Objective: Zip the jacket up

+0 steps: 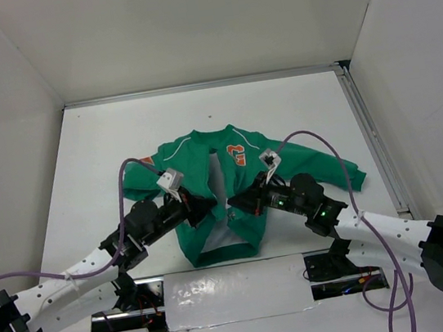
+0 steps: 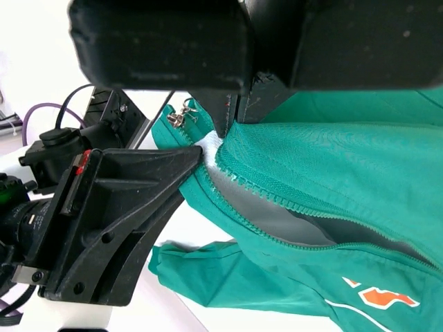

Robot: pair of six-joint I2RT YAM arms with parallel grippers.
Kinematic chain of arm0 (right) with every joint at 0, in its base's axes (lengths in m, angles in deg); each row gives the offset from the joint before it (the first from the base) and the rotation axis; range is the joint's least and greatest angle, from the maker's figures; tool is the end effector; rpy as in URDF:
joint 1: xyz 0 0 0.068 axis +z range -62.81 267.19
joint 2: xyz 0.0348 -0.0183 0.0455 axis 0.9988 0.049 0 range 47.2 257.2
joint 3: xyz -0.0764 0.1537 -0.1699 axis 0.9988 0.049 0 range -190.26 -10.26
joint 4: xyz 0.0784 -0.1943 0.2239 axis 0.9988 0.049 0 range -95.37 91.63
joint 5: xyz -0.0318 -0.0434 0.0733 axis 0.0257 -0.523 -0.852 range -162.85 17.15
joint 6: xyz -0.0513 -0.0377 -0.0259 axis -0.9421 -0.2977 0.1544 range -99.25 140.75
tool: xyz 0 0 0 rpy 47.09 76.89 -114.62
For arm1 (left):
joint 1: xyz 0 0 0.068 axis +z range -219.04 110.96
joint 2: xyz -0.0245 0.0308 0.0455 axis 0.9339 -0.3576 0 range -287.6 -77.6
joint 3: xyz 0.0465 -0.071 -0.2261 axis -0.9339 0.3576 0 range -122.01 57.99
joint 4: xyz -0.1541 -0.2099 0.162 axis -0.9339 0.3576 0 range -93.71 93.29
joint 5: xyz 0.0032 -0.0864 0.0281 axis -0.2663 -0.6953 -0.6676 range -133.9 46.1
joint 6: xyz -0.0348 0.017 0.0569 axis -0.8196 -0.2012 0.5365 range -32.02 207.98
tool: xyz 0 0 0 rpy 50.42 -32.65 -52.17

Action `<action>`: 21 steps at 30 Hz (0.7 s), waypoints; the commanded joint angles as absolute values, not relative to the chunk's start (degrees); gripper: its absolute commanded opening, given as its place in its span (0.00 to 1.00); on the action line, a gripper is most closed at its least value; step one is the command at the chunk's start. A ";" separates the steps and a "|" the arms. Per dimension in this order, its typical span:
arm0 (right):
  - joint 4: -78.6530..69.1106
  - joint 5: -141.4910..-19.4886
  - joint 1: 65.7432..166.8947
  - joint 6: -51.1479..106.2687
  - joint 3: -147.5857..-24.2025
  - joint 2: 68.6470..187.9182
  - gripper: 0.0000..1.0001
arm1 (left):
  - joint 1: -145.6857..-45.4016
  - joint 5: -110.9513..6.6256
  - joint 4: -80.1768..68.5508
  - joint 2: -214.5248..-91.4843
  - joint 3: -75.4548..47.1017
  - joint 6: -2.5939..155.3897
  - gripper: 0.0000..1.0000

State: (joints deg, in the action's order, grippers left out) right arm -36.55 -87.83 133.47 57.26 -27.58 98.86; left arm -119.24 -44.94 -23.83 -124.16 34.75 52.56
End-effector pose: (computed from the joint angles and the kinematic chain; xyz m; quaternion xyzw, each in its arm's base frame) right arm 0.1827 0.2118 0.1725 -0.1505 0.7098 0.5217 0.4487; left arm 0.1803 -0.2179 0.2135 0.0996 0.7197 -0.4717 0.4996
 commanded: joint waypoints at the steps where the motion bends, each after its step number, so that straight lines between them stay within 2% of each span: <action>1: -37.62 -87.87 134.04 55.64 -28.89 97.39 0.00 | -119.84 -46.45 -28.23 -123.12 34.79 54.14 0.00; 5: -39.90 -91.30 134.13 56.16 -29.16 98.53 0.00 | -119.84 -46.27 -28.93 -123.48 34.44 54.40 0.00; 21: -41.75 -92.45 134.21 57.74 -29.42 99.14 0.00 | -119.84 -47.41 -31.66 -124.71 35.23 52.29 0.00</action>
